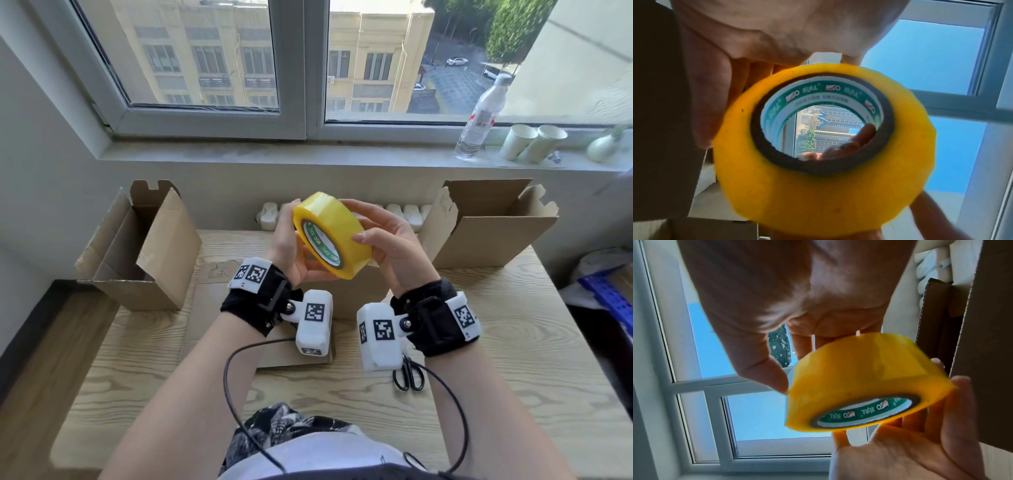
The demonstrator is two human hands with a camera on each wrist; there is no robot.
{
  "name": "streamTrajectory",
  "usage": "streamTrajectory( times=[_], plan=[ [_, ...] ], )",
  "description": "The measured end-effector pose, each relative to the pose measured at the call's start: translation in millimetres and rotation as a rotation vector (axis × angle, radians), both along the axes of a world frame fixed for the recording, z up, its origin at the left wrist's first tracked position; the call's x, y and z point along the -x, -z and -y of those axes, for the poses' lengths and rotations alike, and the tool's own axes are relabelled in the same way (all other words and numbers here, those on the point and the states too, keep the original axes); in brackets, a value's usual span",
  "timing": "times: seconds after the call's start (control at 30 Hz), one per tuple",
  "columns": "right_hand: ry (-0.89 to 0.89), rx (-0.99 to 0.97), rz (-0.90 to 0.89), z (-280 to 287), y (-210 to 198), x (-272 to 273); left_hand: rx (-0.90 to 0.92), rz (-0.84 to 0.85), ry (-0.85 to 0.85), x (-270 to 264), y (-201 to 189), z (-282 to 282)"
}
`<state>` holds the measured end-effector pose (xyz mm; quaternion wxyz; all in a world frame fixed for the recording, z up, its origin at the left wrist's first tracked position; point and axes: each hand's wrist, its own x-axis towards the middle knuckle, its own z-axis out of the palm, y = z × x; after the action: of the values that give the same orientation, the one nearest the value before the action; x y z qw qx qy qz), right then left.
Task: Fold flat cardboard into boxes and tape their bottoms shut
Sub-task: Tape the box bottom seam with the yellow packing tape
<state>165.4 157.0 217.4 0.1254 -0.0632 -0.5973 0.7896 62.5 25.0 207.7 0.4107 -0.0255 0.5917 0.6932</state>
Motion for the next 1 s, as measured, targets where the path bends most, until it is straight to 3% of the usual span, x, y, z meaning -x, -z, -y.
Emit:
streamTrajectory(
  times=[0.1, 0.3, 0.5, 0.77, 0.93, 1.0],
  plan=[
    [0.059, -0.018, 0.014, 6, 0, 1, 0.054, -0.035, 0.001, 2, 1, -2],
    [0.202, -0.011, 0.101, 11, 2, 7, 0.159, -0.273, -0.069, 6, -9, -8],
    [0.235, -0.035, 0.053, 13, -4, 11, 0.121, -0.483, 0.071, 0, -14, -8],
    [0.164, -0.034, 0.038, 1, -7, 6, 0.081, -0.242, 0.058, 1, -7, -5],
    [0.053, 0.106, -0.039, -4, -3, -1, -0.010, -0.026, 0.006, 2, -3, -4],
    [0.062, 0.097, -0.036, -2, -1, 0, -0.016, -0.014, -0.013, 3, -1, -5]
  ],
)
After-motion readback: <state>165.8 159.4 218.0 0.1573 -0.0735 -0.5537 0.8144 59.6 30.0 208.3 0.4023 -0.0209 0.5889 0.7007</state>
